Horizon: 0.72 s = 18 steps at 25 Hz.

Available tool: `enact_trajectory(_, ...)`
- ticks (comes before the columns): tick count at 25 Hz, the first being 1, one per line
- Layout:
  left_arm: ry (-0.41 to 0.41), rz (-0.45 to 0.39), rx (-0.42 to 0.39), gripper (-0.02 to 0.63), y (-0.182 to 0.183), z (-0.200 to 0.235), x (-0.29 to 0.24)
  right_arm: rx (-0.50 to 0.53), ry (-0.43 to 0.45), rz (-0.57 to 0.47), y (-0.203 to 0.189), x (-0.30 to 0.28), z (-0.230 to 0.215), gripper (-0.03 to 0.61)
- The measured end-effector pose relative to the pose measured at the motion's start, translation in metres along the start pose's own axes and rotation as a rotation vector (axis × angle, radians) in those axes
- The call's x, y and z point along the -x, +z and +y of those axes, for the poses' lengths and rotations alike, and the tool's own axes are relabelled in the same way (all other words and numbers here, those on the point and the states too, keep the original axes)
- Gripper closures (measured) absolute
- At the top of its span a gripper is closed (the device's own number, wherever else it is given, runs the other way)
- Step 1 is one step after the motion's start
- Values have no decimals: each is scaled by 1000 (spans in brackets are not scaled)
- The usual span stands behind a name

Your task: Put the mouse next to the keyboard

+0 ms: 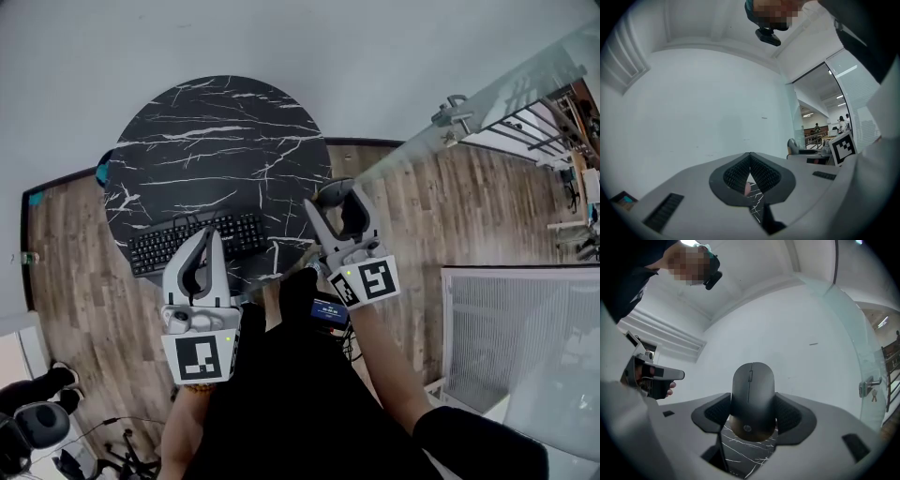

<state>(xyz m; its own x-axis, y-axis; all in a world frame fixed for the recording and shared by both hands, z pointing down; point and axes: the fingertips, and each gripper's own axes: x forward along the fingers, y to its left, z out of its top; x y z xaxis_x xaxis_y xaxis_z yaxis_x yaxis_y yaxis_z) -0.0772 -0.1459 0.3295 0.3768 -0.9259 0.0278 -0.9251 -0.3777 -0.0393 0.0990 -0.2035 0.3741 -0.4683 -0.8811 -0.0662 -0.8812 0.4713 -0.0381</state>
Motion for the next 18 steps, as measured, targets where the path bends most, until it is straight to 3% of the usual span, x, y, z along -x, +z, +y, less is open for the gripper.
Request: enact_trajectory(18,-4,16,-8,607,-8,-3,9,-46,-1,131,-67,10,3,279)
